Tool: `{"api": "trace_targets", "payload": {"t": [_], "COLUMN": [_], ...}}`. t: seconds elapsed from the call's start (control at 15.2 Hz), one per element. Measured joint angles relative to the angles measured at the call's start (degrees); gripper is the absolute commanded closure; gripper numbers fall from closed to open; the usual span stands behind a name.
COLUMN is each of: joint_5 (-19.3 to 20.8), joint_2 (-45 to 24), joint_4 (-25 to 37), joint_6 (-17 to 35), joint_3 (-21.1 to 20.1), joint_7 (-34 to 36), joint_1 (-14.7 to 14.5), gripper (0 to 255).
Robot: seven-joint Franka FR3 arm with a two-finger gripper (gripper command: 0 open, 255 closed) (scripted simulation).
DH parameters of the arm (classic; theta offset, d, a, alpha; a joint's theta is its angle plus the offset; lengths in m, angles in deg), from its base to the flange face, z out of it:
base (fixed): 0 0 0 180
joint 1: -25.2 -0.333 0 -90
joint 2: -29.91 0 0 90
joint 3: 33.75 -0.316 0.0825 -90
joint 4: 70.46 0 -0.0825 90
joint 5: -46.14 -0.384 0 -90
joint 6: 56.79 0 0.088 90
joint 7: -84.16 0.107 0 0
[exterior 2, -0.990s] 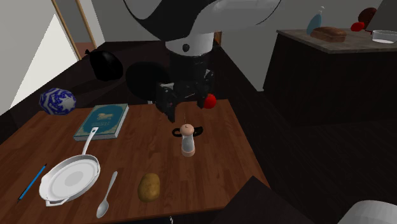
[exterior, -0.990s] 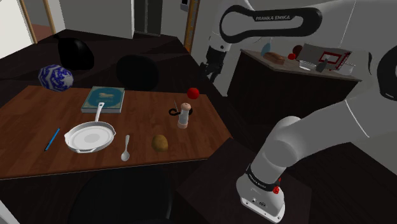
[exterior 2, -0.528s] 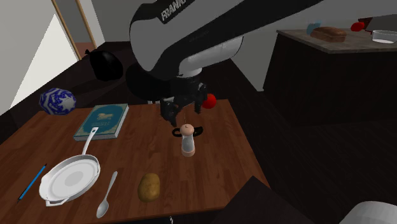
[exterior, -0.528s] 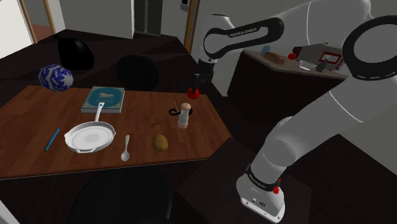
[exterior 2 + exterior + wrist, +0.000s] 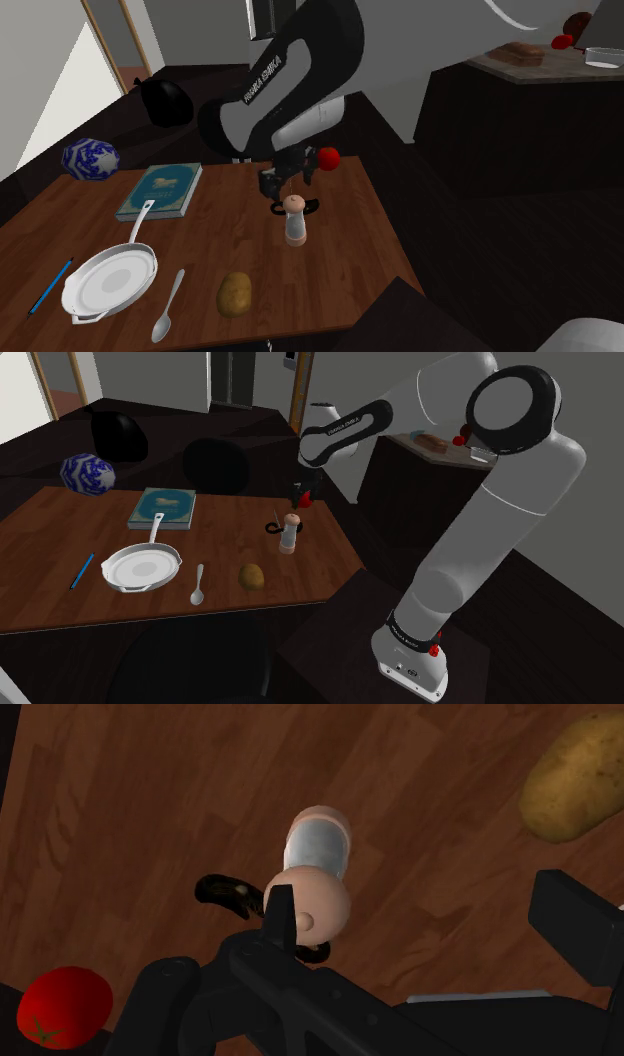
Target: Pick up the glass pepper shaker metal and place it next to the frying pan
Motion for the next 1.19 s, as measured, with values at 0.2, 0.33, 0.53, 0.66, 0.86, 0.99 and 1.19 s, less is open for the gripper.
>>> {"api": "trace_targets", "payload": {"t": [0.2, 0.33, 0.53, 0.66, 0.86, 0.99, 1.19], "joint_5": [1.2, 1.9, 2.7, 3.1, 3.3, 3.3, 3.3], "joint_2": [-6.4, -10.7, -17.5, -20.6, -22.4, -23.7, -25.0], "joint_4": [2.5, 4.7, 9.7, 11.4, 11.3, 11.4, 11.3], "joint_6": [3.4, 5.1, 6.7, 7.8, 9.7, 10.9, 12.3], "joint_3": [0.4, 0.9, 1.4, 1.7, 1.8, 1.9, 1.9], "joint_7": [0.1, 0.0, -0.4, -0.4, -0.3, -0.3, -0.3], "joint_1": [0.5, 0.8, 1.5, 1.7, 1.8, 2.0, 2.2], "gripper": [0, 0, 0, 0, 0, 0, 0]}}
